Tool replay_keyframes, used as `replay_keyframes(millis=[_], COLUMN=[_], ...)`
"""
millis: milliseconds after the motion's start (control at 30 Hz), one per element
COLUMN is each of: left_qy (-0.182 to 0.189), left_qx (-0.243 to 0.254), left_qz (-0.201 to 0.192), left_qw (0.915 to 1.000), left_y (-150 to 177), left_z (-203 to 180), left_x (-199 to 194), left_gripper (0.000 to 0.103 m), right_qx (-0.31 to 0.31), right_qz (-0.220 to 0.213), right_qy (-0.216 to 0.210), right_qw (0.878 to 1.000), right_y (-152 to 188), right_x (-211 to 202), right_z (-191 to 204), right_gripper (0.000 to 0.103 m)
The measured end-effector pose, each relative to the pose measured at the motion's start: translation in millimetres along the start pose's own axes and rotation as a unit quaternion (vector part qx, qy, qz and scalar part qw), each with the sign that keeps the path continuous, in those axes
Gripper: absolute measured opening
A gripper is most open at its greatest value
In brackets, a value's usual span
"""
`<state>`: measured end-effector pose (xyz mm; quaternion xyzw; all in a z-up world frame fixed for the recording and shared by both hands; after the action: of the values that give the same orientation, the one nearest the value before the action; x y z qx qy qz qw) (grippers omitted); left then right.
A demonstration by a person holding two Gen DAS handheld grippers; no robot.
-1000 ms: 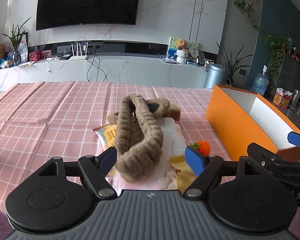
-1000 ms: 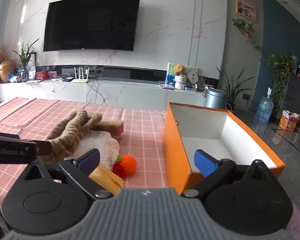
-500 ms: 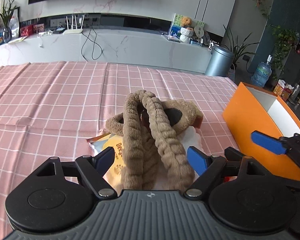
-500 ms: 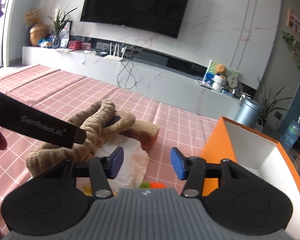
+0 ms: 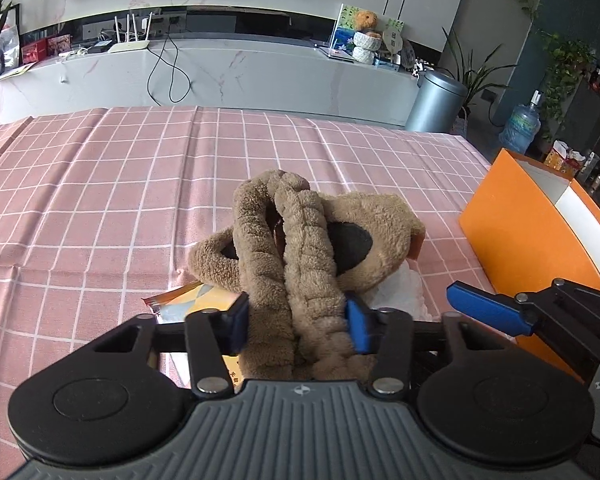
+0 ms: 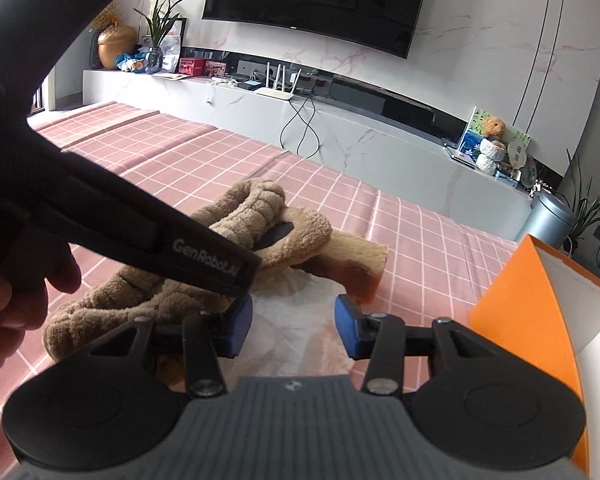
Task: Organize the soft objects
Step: 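Grasp the brown fuzzy braid with the left tool while the right tool grasps the pink sponge, then lift the brown braid with the left tool while the right tool lifts the pink sponge toward the box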
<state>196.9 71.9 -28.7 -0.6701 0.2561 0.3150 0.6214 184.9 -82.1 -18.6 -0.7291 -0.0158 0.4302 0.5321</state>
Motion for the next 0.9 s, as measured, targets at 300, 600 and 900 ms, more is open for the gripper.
replay_keyframes(millis=[300,600,900], left_qy=[0.003,0.001,0.013], left_qx=[-0.037,-0.055,-0.056], left_qz=[-0.049,-0.059,-0.039], left_qw=[0.9981,0.9967,0.9976], left_y=[-23,-56,-45], left_z=[21,38,45], left_x=[-29,-10,17], left_gripper=[0.032,0.032,0.032], right_qx=[0.007,-0.038,-0.101], right_qz=[0.010,0.032,0.106], right_qy=[-0.016,-0.020,-0.061], right_qw=[1.000,0.999,0.987], right_y=[-13,-63,-72], right_x=[-8,22,96], right_z=[-11,-36,-27], right_gripper=[0.056,0.065,0.080])
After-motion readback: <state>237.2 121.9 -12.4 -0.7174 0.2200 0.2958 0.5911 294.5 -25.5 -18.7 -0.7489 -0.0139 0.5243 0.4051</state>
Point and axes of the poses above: each gripper's, at about its wrist camera, not at the fingertips, and x roughly the way its jaws point, z to its left, y to its underside, the point moved 1 cm from there along x, roughly the way its jaws point, and after that the axes turned 12 degrees about -y, right-handed, at the moved point
